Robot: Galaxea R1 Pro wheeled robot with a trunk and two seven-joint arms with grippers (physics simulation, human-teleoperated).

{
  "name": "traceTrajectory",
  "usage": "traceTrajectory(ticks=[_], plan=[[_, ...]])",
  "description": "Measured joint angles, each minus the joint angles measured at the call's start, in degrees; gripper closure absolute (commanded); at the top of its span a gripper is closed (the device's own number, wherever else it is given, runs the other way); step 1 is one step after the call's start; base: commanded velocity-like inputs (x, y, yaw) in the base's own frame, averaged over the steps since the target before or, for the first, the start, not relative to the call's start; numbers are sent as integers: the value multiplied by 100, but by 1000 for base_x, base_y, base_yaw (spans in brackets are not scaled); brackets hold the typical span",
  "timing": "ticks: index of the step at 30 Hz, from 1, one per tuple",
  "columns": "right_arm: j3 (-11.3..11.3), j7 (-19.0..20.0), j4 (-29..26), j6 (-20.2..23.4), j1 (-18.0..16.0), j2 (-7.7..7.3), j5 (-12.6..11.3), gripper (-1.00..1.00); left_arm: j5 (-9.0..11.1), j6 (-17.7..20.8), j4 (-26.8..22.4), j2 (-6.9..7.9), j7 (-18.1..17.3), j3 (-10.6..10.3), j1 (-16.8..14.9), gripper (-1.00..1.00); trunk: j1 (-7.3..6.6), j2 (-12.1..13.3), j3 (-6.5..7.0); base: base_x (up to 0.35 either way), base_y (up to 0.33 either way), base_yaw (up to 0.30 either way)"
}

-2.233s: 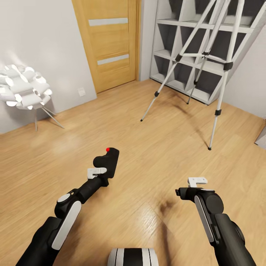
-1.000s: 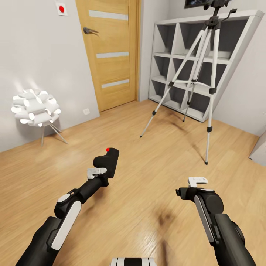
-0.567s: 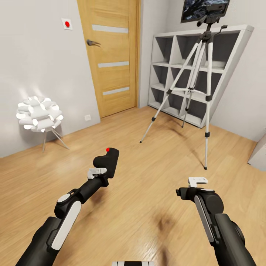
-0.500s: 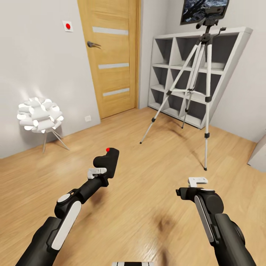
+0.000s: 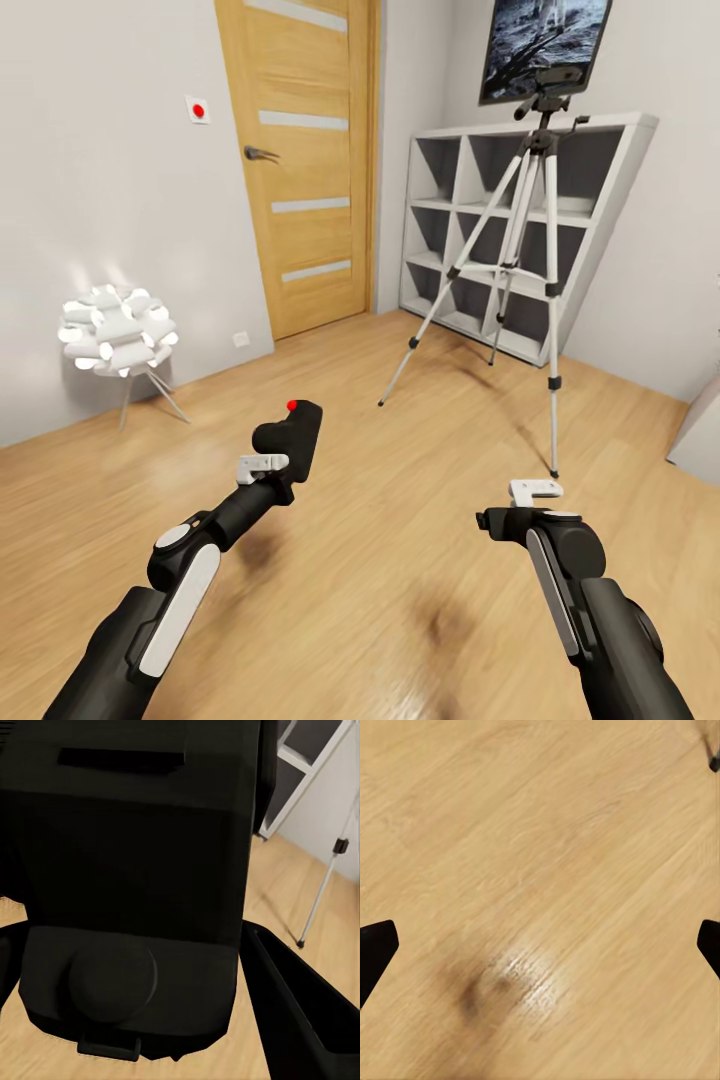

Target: Attach the digital camera to the camera tripod in the bedroom.

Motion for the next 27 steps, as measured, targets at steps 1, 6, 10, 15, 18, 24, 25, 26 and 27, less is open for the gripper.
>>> traceTrajectory(ticks=[1,6,10,15,18,24,25,26,27], plan=[[1,0,2,0,0,0,0,-100,0,0,0,0,0,0,0,100,-3,1,22,0,0,0],[2,-3,0,0,0,0,0,-100,-1,0,0,2,-1,0,0,100,-15,8,133,0,0,0],[4,-6,0,0,0,0,0,-100,-1,0,0,2,4,0,0,100,-26,13,222,0,0,0],[6,-8,-1,0,0,0,0,-100,-1,0,0,2,7,0,0,100,-39,20,333,0,0,0],[8,-9,-1,0,0,0,0,-100,-1,0,0,2,8,0,0,100,-46,24,399,0,0,0],[7,-9,-1,0,0,0,0,-100,-3,4,0,2,8,0,0,100,-62,32,532,0,0,0],[8,-9,-1,0,0,0,0,-100,-3,5,0,2,8,0,0,100,-64,34,554,0,0,0],[9,-9,-1,0,0,0,0,-100,-2,6,0,2,8,0,0,100,-67,35,577,0,0,0],[9,-9,-1,0,0,0,0,-100,-2,7,0,2,8,0,0,100,-70,36,599,0,0,0]])
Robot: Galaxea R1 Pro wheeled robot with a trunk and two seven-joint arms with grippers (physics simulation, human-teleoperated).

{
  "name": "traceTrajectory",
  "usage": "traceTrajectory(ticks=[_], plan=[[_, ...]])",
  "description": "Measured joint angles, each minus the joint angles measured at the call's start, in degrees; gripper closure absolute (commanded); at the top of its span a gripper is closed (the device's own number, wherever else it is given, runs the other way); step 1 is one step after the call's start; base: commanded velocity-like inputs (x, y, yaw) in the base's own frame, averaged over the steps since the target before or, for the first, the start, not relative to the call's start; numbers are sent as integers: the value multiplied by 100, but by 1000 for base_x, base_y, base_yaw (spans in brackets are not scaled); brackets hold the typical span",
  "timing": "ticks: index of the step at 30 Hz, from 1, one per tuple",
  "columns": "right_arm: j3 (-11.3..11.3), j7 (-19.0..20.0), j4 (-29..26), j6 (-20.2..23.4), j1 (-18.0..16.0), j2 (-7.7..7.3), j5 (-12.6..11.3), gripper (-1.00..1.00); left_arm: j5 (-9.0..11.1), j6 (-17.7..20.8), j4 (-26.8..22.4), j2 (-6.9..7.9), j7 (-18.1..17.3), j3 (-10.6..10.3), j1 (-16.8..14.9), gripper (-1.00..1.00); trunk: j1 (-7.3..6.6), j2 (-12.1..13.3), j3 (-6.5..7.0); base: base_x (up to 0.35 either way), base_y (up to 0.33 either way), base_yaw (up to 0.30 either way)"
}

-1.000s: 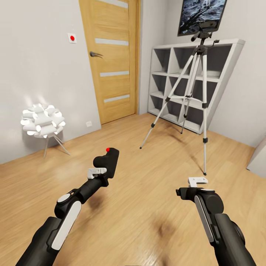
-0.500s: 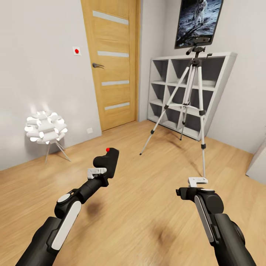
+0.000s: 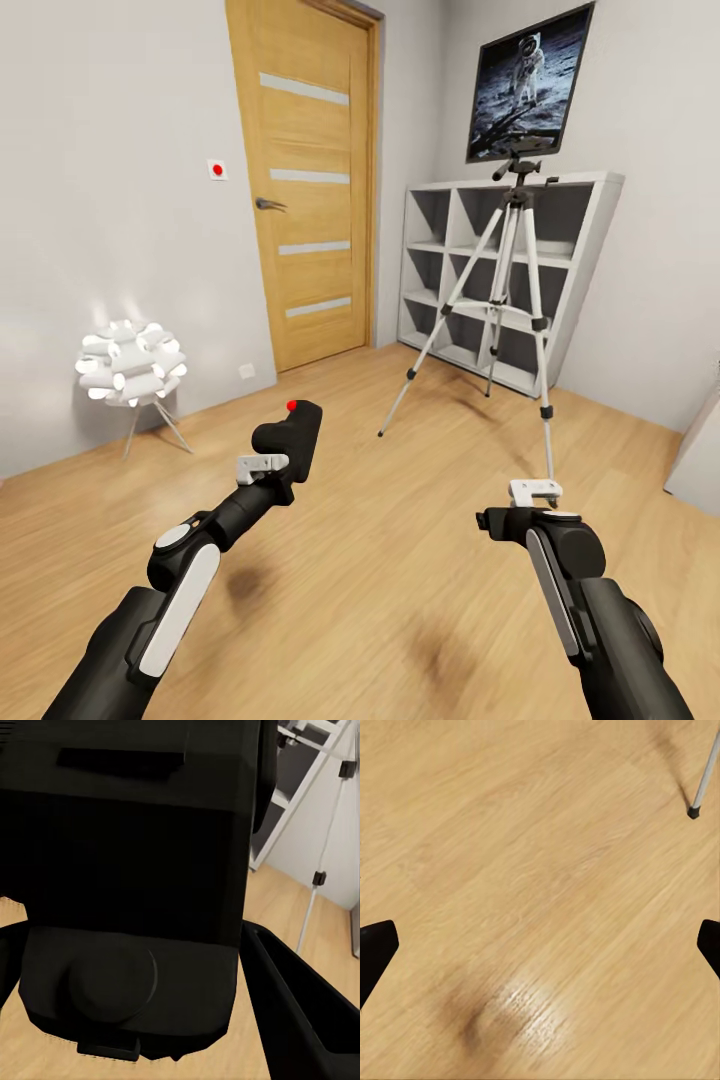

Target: Attach the digital camera to the camera tripod in the bedroom.

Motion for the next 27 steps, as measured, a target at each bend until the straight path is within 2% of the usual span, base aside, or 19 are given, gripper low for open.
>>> traceTrajectory(ticks=[18,27], plan=[[-6,0,0,0,0,0,0,-100,1,2,0,0,0,0,0,100,-46,24,399,0,0,0],[-6,0,0,0,0,0,0,-100,0,2,0,0,0,0,0,100,-243,384,561,0,0,0]])
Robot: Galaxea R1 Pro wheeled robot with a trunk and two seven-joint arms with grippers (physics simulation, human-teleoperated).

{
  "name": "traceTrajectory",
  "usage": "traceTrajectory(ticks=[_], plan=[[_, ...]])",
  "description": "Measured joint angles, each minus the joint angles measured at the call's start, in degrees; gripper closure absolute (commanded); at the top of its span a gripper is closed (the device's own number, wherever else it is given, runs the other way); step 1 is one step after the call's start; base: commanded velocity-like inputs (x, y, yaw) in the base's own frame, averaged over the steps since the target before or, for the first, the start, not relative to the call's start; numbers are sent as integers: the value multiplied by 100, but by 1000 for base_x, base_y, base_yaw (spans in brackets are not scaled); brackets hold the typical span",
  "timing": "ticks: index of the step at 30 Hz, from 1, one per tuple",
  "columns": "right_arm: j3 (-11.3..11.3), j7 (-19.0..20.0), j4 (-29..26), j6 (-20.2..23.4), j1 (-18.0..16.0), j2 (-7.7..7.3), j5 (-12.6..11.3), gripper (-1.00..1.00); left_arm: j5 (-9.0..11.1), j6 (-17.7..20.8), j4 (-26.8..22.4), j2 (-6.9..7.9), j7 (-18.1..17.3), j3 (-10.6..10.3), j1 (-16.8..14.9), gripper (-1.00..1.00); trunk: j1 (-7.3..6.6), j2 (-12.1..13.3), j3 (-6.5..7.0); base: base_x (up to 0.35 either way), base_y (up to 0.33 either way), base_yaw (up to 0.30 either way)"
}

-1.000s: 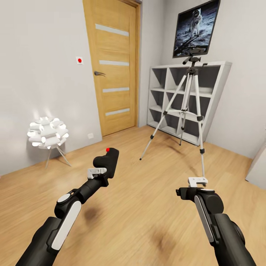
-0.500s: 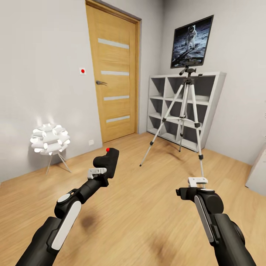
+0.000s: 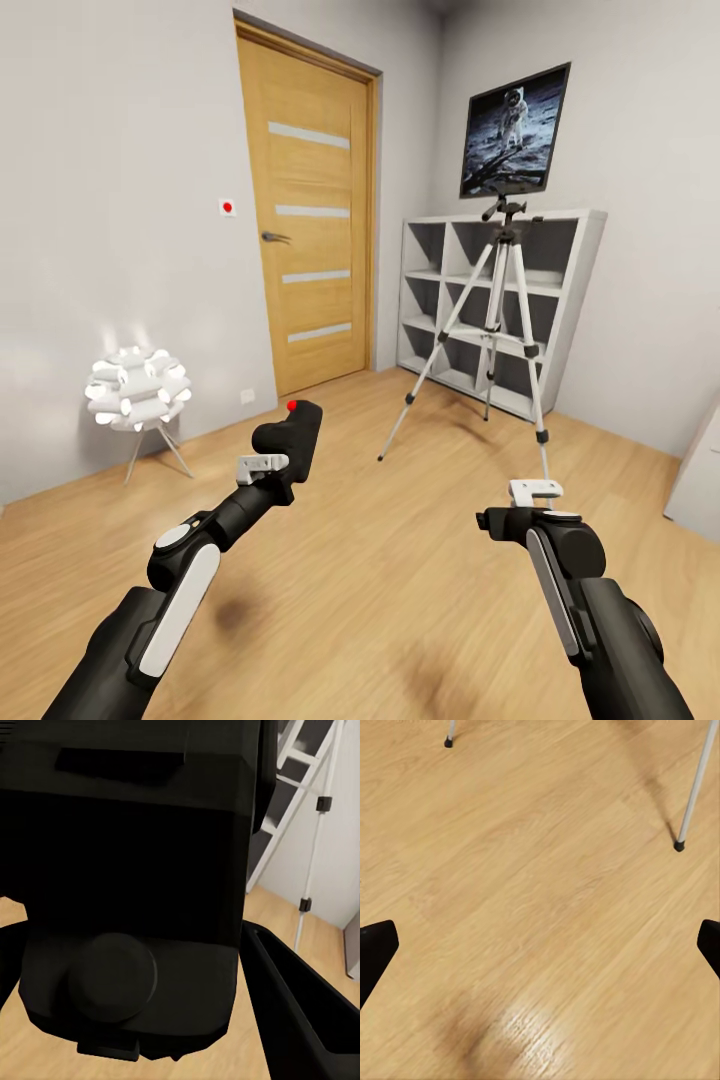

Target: Attach the digital camera to the camera tripod in the bedroom.

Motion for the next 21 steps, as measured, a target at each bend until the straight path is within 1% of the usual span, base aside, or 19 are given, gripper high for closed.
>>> traceTrajectory(ticks=[21], plan=[[0,0,1,0,0,0,0,-100,0,0,0,0,0,0,0,100,-461,842,377,0,0,0]])
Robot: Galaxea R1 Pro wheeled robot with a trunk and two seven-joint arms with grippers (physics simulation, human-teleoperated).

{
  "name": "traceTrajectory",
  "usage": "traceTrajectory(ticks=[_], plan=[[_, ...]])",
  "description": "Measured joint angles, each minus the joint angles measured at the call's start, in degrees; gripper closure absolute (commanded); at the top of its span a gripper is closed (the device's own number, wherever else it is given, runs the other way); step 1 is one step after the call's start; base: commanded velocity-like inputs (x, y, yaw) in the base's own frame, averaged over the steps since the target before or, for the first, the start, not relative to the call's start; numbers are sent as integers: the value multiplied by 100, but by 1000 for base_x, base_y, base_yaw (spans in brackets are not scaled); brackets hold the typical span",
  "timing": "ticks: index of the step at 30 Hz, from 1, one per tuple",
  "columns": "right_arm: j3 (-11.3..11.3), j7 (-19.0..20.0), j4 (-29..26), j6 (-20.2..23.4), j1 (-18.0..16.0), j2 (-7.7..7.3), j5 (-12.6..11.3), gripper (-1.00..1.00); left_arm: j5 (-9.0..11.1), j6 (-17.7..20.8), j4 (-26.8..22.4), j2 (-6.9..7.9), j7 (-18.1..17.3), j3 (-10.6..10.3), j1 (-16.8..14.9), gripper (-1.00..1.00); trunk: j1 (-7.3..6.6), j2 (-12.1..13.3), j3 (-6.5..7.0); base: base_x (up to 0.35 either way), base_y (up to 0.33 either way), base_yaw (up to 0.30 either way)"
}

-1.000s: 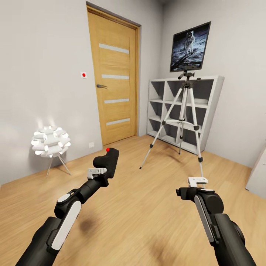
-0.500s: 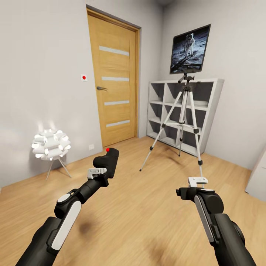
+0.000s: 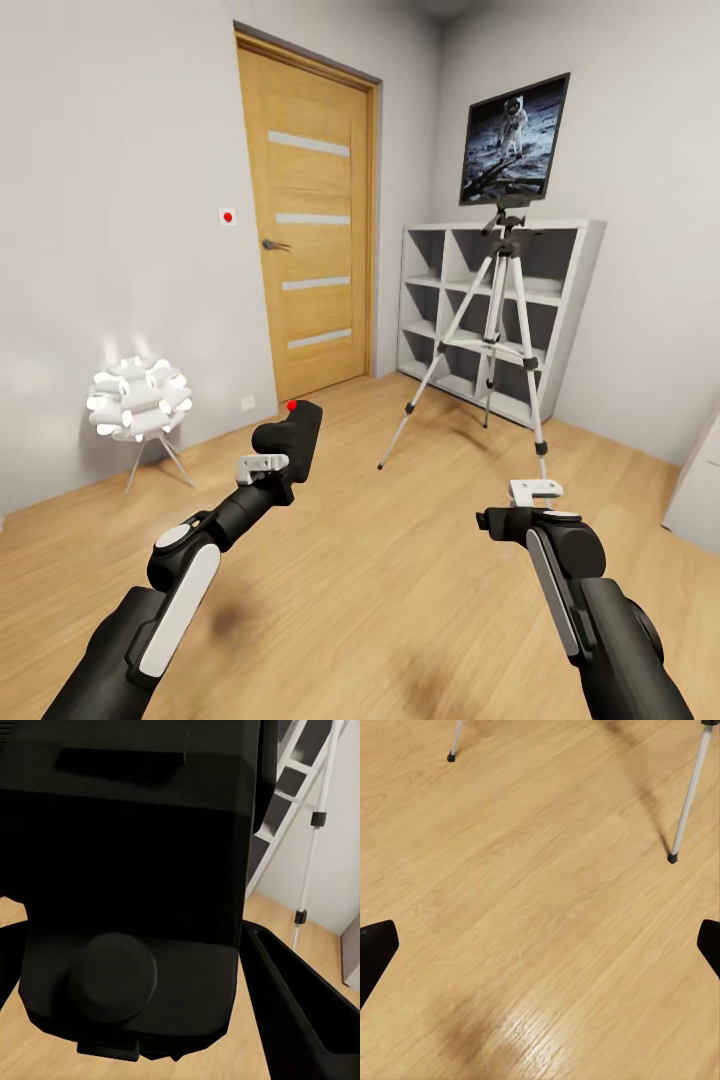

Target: Attach the digital camera to the camera tripod in the bedroom.

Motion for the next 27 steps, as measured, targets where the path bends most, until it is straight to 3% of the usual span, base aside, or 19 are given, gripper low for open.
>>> traceTrajectory(ticks=[27], plan=[[-11,0,8,0,0,0,0,-100,0,6,0,0,0,0,0,100,-593,1083,485,0,0,0]])
